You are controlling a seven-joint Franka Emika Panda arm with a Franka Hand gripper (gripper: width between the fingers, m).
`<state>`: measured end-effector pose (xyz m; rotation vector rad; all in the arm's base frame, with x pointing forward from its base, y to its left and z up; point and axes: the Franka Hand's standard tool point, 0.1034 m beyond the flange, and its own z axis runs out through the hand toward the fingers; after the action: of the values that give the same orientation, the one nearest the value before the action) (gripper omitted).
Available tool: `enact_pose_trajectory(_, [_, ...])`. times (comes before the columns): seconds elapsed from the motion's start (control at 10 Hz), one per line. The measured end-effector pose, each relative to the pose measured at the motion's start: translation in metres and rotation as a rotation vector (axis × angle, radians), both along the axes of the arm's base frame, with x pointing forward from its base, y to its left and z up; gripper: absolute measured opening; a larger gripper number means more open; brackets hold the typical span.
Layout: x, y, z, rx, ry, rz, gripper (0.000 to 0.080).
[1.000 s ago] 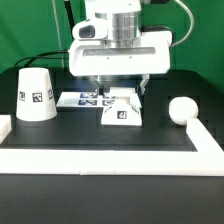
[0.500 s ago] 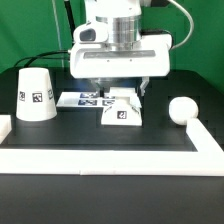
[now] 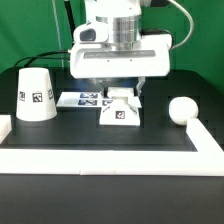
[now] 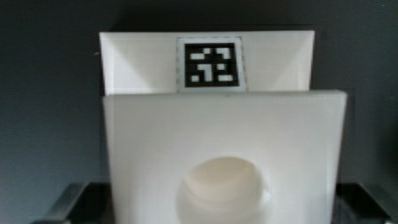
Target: Assemble lamp
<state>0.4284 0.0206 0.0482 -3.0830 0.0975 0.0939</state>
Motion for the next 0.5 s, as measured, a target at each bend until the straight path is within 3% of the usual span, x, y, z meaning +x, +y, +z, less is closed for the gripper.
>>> enact_pose_trajectory(0.4, [0.0002, 0.0001, -0.0001, 0.0, 0.0, 0.001, 0.0534])
enact_pose_trajectory(0.5, [0.0076, 0.0023, 0.0001, 0.002, -0.006, 0.004, 0.0534])
